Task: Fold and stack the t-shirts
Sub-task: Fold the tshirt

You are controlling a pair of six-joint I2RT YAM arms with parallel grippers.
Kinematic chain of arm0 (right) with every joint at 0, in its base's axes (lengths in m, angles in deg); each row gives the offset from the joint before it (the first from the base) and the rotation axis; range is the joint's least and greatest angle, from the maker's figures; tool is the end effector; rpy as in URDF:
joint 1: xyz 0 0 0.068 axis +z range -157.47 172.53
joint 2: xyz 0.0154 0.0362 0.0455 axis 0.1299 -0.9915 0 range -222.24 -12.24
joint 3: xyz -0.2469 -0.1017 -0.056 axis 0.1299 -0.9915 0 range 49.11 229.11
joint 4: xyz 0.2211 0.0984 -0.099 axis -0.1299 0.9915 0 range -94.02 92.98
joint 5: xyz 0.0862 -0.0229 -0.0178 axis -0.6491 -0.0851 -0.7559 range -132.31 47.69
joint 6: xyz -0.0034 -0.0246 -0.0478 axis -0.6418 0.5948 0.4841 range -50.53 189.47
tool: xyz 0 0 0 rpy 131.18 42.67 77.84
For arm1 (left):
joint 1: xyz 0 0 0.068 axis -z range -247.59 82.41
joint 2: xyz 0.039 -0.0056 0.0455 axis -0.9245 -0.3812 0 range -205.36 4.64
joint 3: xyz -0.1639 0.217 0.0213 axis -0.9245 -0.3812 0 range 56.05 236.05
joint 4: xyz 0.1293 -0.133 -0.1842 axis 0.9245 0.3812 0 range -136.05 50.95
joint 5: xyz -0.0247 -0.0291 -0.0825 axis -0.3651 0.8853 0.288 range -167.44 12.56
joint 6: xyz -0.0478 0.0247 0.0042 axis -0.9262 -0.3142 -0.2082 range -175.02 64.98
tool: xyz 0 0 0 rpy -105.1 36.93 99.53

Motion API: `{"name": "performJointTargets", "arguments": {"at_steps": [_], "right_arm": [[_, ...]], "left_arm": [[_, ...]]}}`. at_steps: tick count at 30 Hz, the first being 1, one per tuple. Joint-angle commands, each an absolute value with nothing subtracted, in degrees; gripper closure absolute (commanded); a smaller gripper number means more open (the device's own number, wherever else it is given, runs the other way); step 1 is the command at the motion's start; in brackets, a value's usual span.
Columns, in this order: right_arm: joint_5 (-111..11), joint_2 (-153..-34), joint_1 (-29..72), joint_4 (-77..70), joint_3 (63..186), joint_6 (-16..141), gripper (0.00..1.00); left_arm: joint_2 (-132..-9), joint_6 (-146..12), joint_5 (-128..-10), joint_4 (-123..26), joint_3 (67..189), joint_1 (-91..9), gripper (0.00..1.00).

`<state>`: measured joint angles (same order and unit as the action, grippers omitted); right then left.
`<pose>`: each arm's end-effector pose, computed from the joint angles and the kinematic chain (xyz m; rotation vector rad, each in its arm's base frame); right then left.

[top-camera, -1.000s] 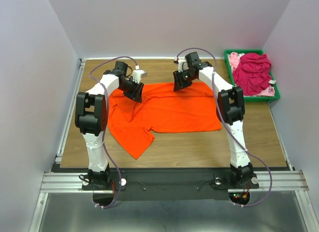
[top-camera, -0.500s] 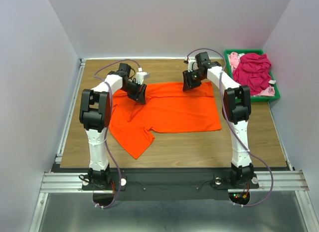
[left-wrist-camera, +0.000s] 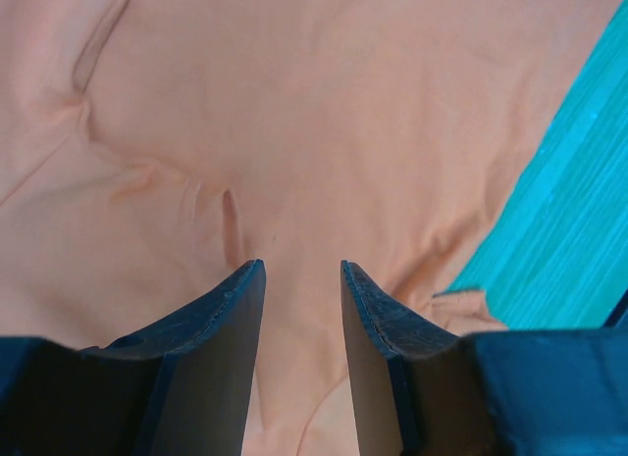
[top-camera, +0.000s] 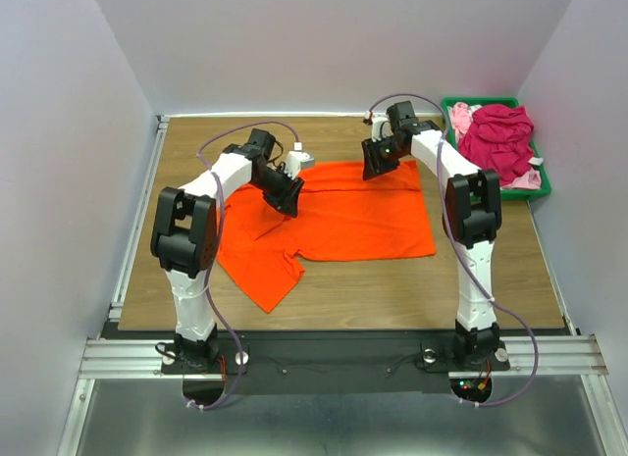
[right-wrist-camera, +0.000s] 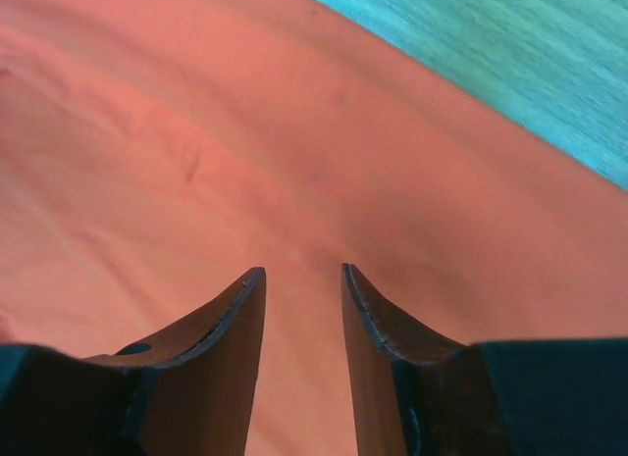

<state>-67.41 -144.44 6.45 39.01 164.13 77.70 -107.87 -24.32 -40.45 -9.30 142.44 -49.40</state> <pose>0.4836 0.1354 0.2019 -0.6457 2.5041 0.6080 0.3867 -0.1496 0.2122 1.2203 2.1958 -0.7668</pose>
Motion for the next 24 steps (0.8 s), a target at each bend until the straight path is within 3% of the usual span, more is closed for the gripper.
{"name": "performJointTargets", "arguments": {"at_steps": [1,4,9,14,24], "right_arm": [[-65.6,-137.8,6.0,38.9,160.4,80.3,0.60],[-63.9,-134.3,5.9,41.2,155.6,83.3,0.66],[-58.7,-125.7,4.8,43.6,140.8,87.6,0.66],[-54.3,-123.7,2.2,43.7,131.8,89.6,0.67],[-48.1,-129.2,-3.3,41.9,129.3,92.5,0.70]], "left_arm": [[-101.1,-22.8,-39.6,-8.5,141.0,-51.9,0.52],[-98.3,-25.0,-41.8,-10.4,138.6,-55.4,0.54],[-96.0,-25.0,-48.8,-10.5,133.8,-64.5,0.58],[-95.4,-23.6,-55.7,-12.5,127.3,-67.1,0.59],[-101.0,-24.0,-61.8,-13.8,123.9,-72.5,0.65]]}}
